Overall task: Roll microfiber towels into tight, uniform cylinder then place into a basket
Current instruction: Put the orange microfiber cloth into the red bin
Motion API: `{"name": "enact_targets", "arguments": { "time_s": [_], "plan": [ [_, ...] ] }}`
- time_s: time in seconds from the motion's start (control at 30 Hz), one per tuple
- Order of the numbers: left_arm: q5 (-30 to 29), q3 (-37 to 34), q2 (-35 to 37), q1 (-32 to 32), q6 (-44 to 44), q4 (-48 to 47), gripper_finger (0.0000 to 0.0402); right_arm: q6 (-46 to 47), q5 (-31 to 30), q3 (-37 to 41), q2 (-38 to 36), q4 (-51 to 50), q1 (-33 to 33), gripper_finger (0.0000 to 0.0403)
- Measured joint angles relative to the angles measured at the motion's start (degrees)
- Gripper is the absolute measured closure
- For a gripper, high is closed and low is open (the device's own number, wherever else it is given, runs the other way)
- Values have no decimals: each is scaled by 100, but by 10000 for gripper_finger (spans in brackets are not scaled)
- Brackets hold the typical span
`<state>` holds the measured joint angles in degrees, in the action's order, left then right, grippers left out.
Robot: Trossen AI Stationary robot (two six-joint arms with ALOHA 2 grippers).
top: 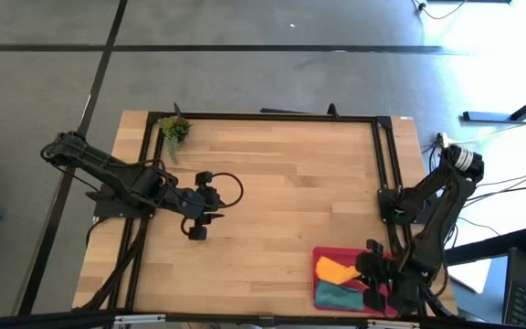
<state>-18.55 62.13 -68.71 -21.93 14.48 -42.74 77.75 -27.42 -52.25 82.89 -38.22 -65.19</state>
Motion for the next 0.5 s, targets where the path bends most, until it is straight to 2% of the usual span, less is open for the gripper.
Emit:
{"name": "enact_targets", "arguments": {
  "time_s": [0.33,0.5],
  "plan": [
    [-1,0,0,0,-2,213,269,-96,40,-7,1009,113,227,377],
    [-2,0,0,0,-3,233,269,-435,459,-9,1464,317,468,375]
  ]
}}
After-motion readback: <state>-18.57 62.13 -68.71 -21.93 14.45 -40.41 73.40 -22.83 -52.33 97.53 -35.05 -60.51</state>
